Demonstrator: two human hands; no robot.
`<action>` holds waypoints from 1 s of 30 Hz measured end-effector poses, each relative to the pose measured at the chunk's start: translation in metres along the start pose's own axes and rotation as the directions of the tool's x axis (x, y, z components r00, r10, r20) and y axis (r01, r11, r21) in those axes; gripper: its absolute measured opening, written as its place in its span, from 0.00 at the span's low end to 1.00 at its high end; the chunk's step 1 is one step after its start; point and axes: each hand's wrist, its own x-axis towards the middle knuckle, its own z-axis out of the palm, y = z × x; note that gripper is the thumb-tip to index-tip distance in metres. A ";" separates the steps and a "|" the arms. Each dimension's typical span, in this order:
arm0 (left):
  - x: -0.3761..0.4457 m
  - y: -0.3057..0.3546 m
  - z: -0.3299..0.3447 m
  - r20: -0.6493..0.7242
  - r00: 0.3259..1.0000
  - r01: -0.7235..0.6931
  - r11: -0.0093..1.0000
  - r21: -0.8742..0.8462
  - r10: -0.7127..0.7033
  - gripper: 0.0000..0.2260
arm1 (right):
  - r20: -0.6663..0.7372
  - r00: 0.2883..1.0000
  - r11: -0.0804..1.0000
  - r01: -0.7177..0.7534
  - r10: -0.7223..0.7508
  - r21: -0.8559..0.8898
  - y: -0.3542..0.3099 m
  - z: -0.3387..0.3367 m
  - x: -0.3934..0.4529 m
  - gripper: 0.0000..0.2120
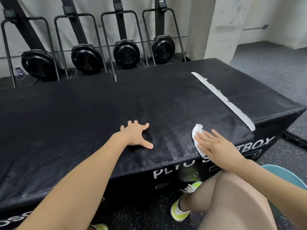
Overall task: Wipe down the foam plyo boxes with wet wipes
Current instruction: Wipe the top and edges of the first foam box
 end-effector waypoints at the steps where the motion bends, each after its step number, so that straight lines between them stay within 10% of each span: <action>1: 0.000 0.000 0.001 0.000 1.000 0.000 1.000 -0.001 0.000 0.51 | 0.016 0.999 0.999 0.037 -0.037 0.023 -0.003 0.002 -0.005 0.22; 11: 0.000 0.004 -0.003 -0.002 1.000 0.008 0.999 0.033 -0.008 0.51 | -0.155 0.947 0.955 0.293 -0.283 0.050 -0.017 0.023 -0.013 0.15; 21: -0.004 0.002 0.008 -0.086 0.996 0.001 0.998 0.055 0.004 0.47 | -0.287 0.900 0.927 0.365 -0.327 0.089 -0.182 0.046 0.039 0.14; 30: -0.066 0.014 0.032 -0.286 0.947 -0.176 0.982 -0.072 0.149 0.27 | -0.346 0.857 0.919 0.392 -0.382 -0.041 -0.088 0.034 0.012 0.12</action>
